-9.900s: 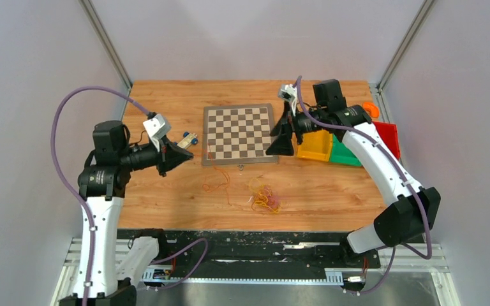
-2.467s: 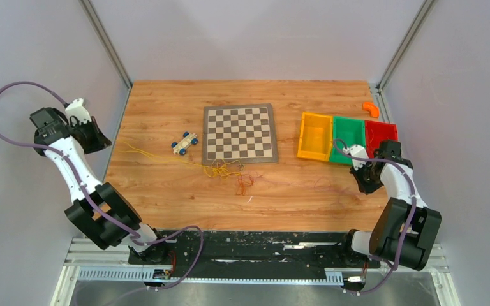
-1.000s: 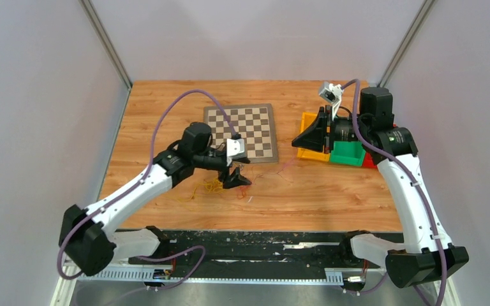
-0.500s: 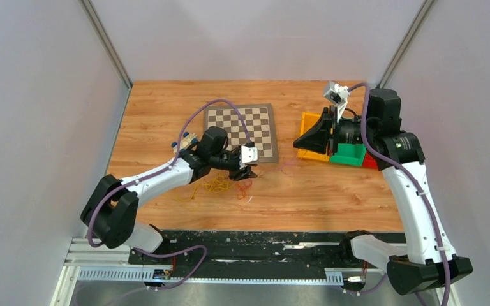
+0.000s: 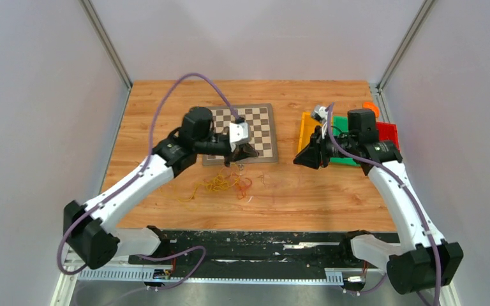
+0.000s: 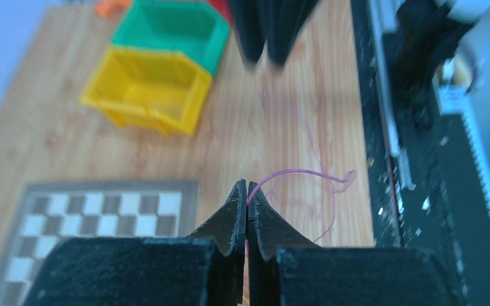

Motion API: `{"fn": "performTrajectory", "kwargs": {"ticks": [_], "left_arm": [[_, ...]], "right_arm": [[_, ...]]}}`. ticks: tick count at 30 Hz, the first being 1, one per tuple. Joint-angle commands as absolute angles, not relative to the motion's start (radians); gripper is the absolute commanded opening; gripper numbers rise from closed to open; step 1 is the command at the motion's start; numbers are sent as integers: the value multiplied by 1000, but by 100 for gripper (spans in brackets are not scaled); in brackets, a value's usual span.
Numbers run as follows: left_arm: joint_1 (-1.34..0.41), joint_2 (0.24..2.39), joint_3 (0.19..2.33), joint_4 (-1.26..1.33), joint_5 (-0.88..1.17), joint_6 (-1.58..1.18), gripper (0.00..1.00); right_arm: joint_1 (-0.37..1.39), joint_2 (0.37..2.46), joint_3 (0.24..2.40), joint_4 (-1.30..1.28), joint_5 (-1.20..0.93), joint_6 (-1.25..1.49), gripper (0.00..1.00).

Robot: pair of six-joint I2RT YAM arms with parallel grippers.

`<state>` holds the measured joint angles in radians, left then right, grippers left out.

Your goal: Untangle the cables

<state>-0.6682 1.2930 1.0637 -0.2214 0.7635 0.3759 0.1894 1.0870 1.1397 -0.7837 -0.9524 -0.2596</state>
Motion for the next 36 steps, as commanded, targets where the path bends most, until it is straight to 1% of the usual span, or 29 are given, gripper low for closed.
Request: {"fn": "performTrajectory", "kwargs": {"ticks": [1, 2, 3, 4, 6, 7, 11, 13, 16, 20, 27, 29, 30, 31, 35, 36], "left_arm": [[-675, 1163, 1276, -376, 861, 184, 0], [-674, 1163, 1338, -386, 857, 160, 0], [-674, 1165, 1366, -404, 840, 118, 0], [-671, 1166, 1420, -410, 830, 99, 0], [-661, 1170, 1484, -414, 815, 44, 0], [-659, 1172, 1519, -419, 800, 18, 0], [-645, 1188, 1619, -450, 767, -32, 0], [-644, 1202, 1662, -469, 743, -44, 0], [-645, 1228, 1707, -507, 732, -41, 0], [-644, 1248, 1729, -498, 738, -75, 0], [-631, 1247, 1701, -380, 796, -200, 0], [-608, 1240, 1674, -307, 831, -300, 0], [-599, 1233, 1663, -244, 857, -329, 0], [-581, 1229, 1642, -212, 869, -390, 0], [-521, 1207, 1588, -46, 906, -527, 0], [-510, 1197, 1566, -26, 903, -547, 0]], "right_arm": [[203, 1137, 1076, -770, -922, -312, 45], [213, 1137, 1084, -770, -938, -305, 59], [220, 1135, 1103, -771, -953, -301, 70], [223, 1128, 1128, -770, -967, -300, 78], [223, 1113, 1198, -769, -982, -295, 89], [224, 1104, 1245, -769, -994, -295, 92], [229, 1071, 1393, -723, -1049, -216, 100], [260, 1061, 1443, -650, -1065, -132, 100], [367, 1067, 1501, -552, -1030, -41, 100], [477, 1105, 1499, -419, -996, 75, 100], [667, 1244, 1533, -351, -881, 18, 100], [722, 1283, 1534, -339, -845, -4, 96], [733, 1260, 1532, -332, -838, -7, 92], [737, 1313, 1526, -323, -831, -5, 87], [738, 1348, 1472, -255, -816, 52, 45], [738, 1347, 1447, -231, -813, 66, 37]]}}
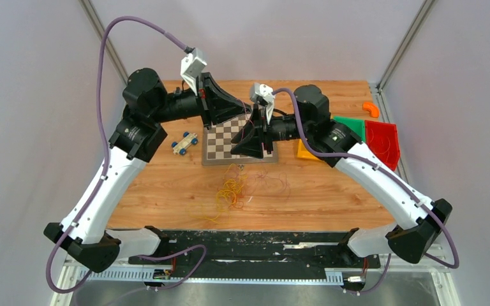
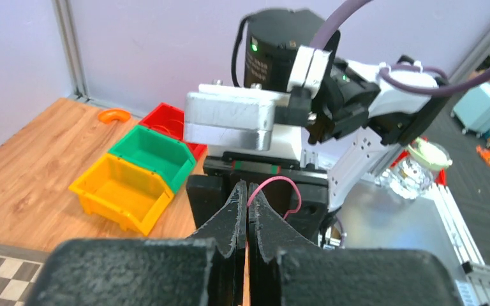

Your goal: Untangle the cables

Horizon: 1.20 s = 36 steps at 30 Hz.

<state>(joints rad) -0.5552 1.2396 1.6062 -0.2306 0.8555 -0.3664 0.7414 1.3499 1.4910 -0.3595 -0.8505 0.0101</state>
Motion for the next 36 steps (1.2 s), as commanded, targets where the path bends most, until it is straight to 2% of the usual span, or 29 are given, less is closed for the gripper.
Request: {"fn": "performTrajectory", "kwargs": {"ticks": [1, 4, 10, 14, 16, 17, 18, 19, 20, 23, 28, 36], "left_arm": [[-488, 1187, 1558, 7, 893, -579, 0], [-429, 1161, 1513, 56, 864, -616, 0], [-326, 1077, 1416, 51, 745, -602, 0], [-304, 1009, 1317, -96, 660, -471, 3], [-299, 958, 1252, -130, 645, -413, 25], [-295, 946, 1210, -142, 641, -395, 49], [-294, 925, 1190, -180, 629, -358, 59], [-291, 914, 1150, -201, 623, -336, 75], [-289, 893, 1125, -239, 622, -284, 85], [-275, 847, 966, -269, 669, -106, 97], [-273, 775, 785, -235, 785, 67, 100], [-279, 858, 780, -279, 892, 150, 100]], "right_arm": [[738, 1342, 1421, -205, -810, 82, 28], [738, 1331, 1375, -169, -796, 113, 1], [709, 1292, 1394, -176, -757, 128, 0], [693, 1292, 1504, -180, -731, 145, 0], [693, 1304, 1569, -183, -710, 152, 0], [693, 1313, 1597, -186, -698, 153, 0], [693, 1319, 1636, -188, -683, 157, 0], [693, 1328, 1662, -190, -681, 161, 0], [693, 1335, 1680, -192, -676, 173, 0], [693, 1351, 1717, -190, -677, 199, 0], [694, 1367, 1770, -204, -643, 163, 0], [672, 1397, 1973, -277, -598, 111, 0]]}}
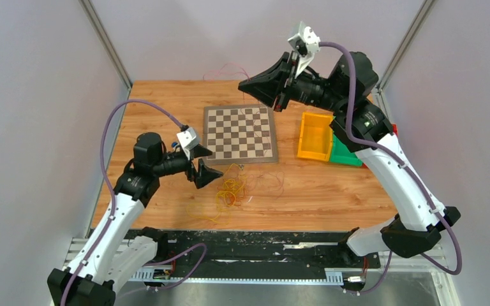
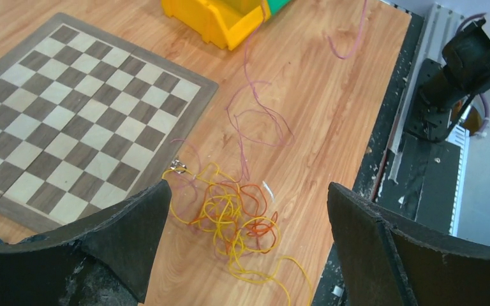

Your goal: Untangle the cables

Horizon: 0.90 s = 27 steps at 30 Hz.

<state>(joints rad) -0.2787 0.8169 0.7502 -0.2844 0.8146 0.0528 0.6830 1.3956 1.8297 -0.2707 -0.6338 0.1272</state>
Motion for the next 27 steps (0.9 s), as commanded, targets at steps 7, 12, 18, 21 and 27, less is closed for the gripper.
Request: {"fn": "performTrajectory", "kwargs": {"ticks": [7, 12, 18, 21, 27], "left_arm": [[-436, 996, 748, 2, 842, 165, 100], [-539, 1198, 807, 222, 834, 181, 100], [-658, 1397, 827, 399, 848, 314, 98], [-670, 1479, 853, 397, 826, 316, 81], [-644, 1466, 769, 349, 862, 288, 25]], "right_arm": [[672, 1439, 2070, -281, -593, 135, 0], [672, 1442, 2081, -281, -573, 134, 0], [672, 1429, 2089, -285, -541, 113, 0], [668, 1417, 2089, -293, -512, 92, 0], [623, 1381, 2064, -297, -456, 72, 0]]}}
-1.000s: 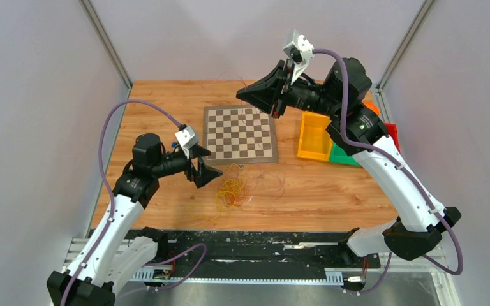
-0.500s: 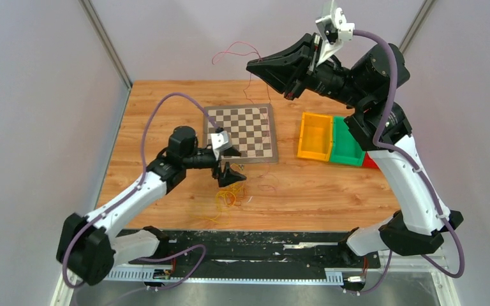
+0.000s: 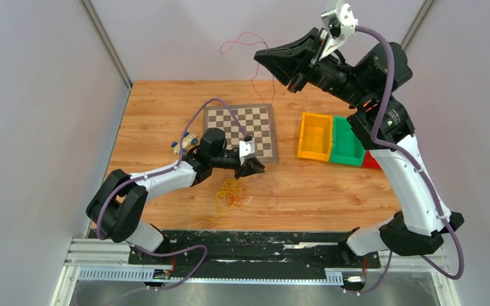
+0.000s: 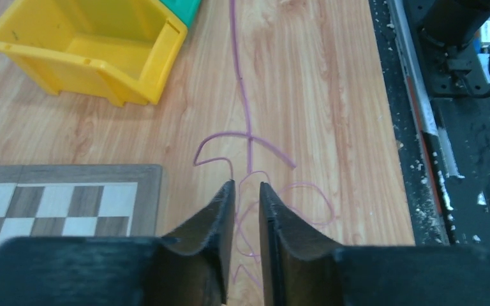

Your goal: Untangle the cables

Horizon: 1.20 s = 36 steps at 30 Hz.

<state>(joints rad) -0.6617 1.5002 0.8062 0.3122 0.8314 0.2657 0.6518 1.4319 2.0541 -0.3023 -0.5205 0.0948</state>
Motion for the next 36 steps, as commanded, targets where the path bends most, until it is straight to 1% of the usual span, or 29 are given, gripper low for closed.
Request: {"fn": "performTrajectory", "kwargs": {"ticks": [1, 3, 7, 8, 9, 10, 11, 12, 13, 14, 17, 21, 25, 29, 33, 36], "left_arm": [[-643, 1454, 759, 319, 856, 290, 8], [-638, 1431, 733, 264, 840, 306, 0], [-590, 1362, 695, 161, 831, 351, 0], [-559, 1352, 678, 184, 842, 324, 4], [-547, 1340, 672, 205, 858, 304, 29], [-538, 1338, 668, 252, 853, 254, 50], [-537, 1341, 671, 279, 846, 228, 82], [-544, 1348, 676, 341, 841, 175, 91], [-553, 1368, 694, 365, 815, 156, 98], [-575, 1398, 709, 398, 781, 132, 99], [-606, 1467, 796, 451, 763, 91, 100], [-606, 1492, 864, 429, 720, 72, 100], [-598, 1403, 841, 287, 681, 105, 100], [-596, 1273, 806, 148, 589, 110, 100], [-597, 1096, 721, 110, 535, 132, 100], [-597, 1024, 676, 84, 505, 130, 100]], "right_arm": [[615, 1377, 2063, -296, -444, 69, 0], [595, 1373, 2064, -295, -424, 66, 0], [543, 1364, 2070, -289, -422, 74, 0], [536, 1362, 2070, -289, -429, 80, 0], [534, 1360, 2066, -289, -441, 84, 0], [534, 1356, 2059, -287, -451, 88, 0], [534, 1355, 2053, -287, -460, 99, 0], [533, 1353, 2044, -287, -468, 104, 0], [534, 1353, 2038, -287, -473, 108, 0], [534, 1352, 2035, -288, -474, 109, 0], [533, 1344, 2026, -295, -461, 80, 0], [525, 1303, 1958, -362, -391, -12, 0], [492, 1236, 1809, -410, -287, -122, 0], [384, 1211, 1711, -439, -254, -120, 0], [297, 1213, 1642, -442, -231, -127, 0], [249, 1229, 1595, -433, -196, -134, 0]]}}
